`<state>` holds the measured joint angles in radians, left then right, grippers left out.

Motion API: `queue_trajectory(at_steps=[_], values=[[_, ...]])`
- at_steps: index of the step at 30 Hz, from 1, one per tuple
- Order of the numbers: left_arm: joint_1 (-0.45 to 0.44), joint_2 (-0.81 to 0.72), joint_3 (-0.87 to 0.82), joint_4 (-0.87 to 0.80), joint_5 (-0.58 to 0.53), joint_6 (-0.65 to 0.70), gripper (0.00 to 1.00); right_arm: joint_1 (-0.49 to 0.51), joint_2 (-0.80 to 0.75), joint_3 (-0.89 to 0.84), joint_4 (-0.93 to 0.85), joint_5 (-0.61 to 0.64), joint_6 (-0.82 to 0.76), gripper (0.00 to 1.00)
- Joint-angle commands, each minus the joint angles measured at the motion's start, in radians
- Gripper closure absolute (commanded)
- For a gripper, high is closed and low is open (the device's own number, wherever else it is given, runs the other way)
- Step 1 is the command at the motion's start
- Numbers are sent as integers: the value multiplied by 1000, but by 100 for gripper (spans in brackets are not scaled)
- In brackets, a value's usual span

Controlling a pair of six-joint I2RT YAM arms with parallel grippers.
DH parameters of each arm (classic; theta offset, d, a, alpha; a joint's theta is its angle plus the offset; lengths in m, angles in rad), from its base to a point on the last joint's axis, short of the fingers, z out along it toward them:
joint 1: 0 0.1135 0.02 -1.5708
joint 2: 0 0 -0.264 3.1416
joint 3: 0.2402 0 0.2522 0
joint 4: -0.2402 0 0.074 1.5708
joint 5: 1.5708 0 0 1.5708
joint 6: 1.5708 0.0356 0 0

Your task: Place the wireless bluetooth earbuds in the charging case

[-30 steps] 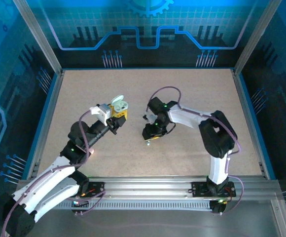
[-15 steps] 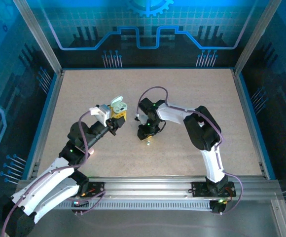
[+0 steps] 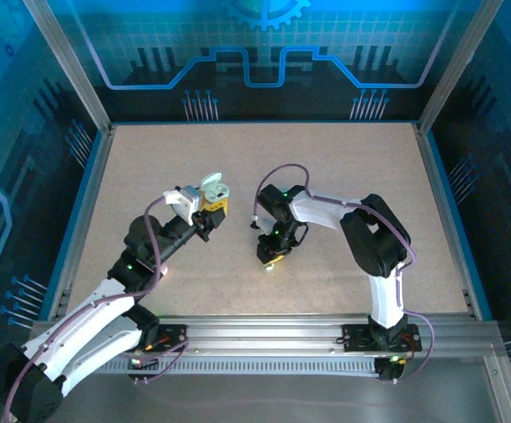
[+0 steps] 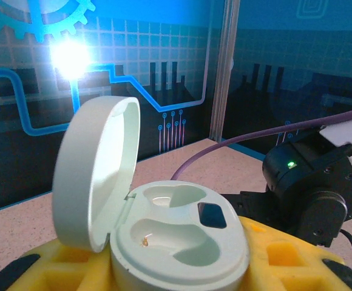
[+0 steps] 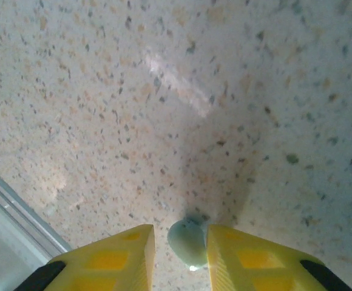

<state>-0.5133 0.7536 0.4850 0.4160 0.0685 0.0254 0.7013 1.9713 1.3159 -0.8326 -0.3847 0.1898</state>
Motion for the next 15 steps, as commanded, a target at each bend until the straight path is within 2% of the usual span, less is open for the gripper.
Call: queue_trajectory(at_steps=[1,6,12,15], values=[[0,-4,9,24,19,-12,66,8,-44,-29,-36,-39,6,70],[0,-5,11,23,24,-15,66,9,-72,-46,-25,-30,11,65],[1,-16,12,27,20,-18,66,37,-69,17,-43,55,-30,64],[0,-37,13,22,12,-18,66,55,-54,43,-44,101,-71,60]])
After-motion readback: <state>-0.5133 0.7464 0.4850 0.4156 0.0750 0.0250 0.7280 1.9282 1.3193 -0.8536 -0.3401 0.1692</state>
